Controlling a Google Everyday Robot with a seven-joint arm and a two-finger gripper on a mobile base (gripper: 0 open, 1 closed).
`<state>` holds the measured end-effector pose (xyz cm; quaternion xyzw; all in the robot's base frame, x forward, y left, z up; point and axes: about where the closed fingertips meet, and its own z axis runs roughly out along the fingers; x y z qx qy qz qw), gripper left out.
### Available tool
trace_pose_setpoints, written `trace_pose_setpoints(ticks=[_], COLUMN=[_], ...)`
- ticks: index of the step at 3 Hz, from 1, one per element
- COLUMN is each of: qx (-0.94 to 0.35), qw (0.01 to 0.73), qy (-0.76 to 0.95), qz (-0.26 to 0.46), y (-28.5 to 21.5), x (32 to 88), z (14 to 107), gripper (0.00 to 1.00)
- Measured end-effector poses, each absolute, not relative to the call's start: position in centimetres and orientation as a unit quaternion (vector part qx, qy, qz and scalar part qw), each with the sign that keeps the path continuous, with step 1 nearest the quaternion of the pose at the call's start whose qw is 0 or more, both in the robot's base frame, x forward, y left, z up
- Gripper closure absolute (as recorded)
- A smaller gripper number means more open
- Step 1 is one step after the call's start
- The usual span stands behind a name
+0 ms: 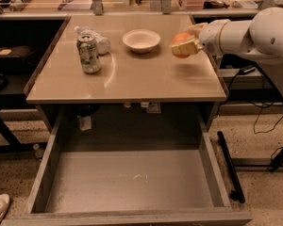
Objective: Pick orange from top drawer and place on counter
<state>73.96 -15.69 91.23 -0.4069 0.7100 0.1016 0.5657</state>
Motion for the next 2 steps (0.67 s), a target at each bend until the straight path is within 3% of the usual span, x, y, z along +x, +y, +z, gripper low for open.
trace_pose_setpoints(ticks=[2], qx=[-0.401], qw=[0.504], qy=[0.754], qz=[0.131], y=[-15.3], x=[75.0], z=[88.1], gripper=[1.0])
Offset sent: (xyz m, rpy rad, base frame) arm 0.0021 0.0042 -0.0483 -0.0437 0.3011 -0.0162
